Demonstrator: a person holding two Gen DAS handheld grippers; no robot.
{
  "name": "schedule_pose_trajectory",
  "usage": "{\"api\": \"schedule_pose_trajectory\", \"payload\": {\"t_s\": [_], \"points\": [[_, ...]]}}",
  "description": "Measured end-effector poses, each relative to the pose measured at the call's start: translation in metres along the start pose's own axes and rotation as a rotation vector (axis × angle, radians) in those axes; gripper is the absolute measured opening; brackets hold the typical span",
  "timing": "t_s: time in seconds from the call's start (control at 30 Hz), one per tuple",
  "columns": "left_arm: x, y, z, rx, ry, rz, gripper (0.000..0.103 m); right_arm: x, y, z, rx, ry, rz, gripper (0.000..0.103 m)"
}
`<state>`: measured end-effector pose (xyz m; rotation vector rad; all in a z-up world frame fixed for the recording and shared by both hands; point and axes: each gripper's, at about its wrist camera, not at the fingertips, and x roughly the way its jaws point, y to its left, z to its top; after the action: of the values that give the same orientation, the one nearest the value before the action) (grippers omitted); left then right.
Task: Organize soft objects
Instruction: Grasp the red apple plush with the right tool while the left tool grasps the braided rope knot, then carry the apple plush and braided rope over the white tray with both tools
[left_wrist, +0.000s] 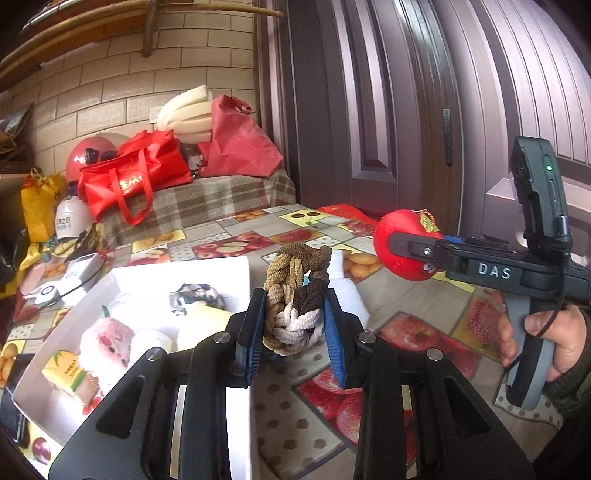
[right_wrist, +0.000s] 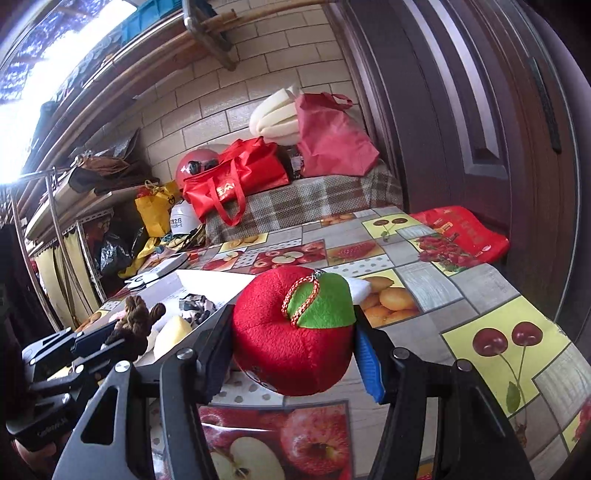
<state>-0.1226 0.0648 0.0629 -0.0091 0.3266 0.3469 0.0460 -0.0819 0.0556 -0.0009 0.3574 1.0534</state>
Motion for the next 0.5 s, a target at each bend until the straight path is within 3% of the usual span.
{"api": "schedule_pose_trajectory", "payload": {"t_s": [0.5], "points": [[-0.028, 0.134, -0.024, -0.18, 0.028, 0.288, 0.03, 0.025, 0.071, -0.011, -0.148, 0.06, 0.122, 0.059]]}}
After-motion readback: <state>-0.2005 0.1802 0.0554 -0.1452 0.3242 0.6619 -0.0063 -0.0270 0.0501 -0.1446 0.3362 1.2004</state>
